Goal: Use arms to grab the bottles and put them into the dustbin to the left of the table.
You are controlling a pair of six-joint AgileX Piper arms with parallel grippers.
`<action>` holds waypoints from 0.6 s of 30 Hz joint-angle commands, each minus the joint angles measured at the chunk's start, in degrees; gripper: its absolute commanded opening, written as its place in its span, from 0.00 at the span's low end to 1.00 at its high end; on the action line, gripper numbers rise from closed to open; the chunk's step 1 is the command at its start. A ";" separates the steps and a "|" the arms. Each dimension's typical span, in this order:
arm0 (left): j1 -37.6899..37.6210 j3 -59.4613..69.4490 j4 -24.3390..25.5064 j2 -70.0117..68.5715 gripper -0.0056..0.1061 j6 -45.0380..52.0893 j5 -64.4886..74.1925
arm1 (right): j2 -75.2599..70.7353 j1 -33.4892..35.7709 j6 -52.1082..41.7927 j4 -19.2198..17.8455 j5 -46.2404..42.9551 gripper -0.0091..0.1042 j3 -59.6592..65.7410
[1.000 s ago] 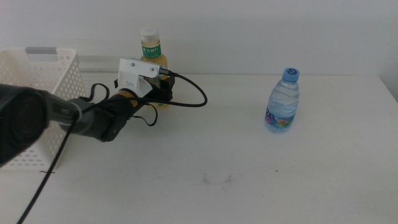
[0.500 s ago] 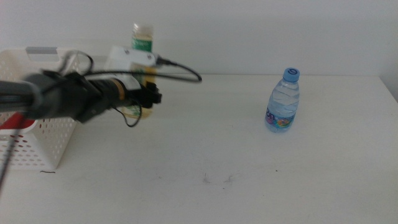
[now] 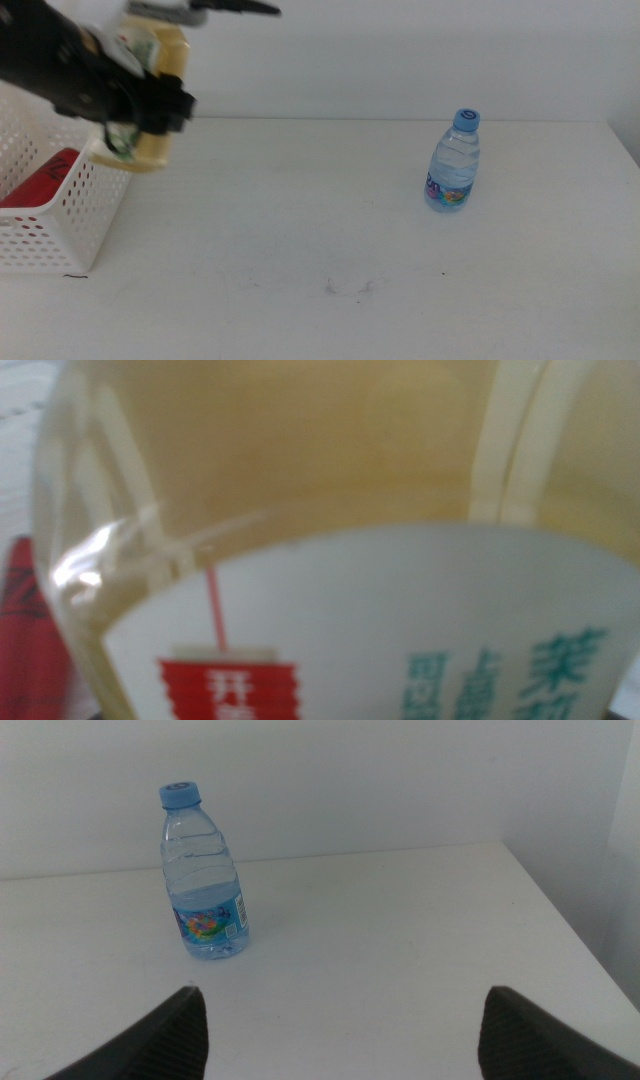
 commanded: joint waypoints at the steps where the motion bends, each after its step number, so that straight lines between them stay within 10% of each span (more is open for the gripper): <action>1: 3.08 -5.62 -1.00 -1.01 0.04 4.11 2.85 | -0.25 -0.49 -0.38 -0.80 -0.17 0.87 0.17; 9: 28.50 -28.82 -10.31 10.17 0.04 17.11 22.10 | -0.25 -0.49 -0.38 -0.80 -0.17 0.87 0.17; 18: 33.00 -30.78 -11.96 24.29 0.04 19.93 22.59 | -0.25 -0.49 -0.38 -0.80 -0.17 0.87 0.17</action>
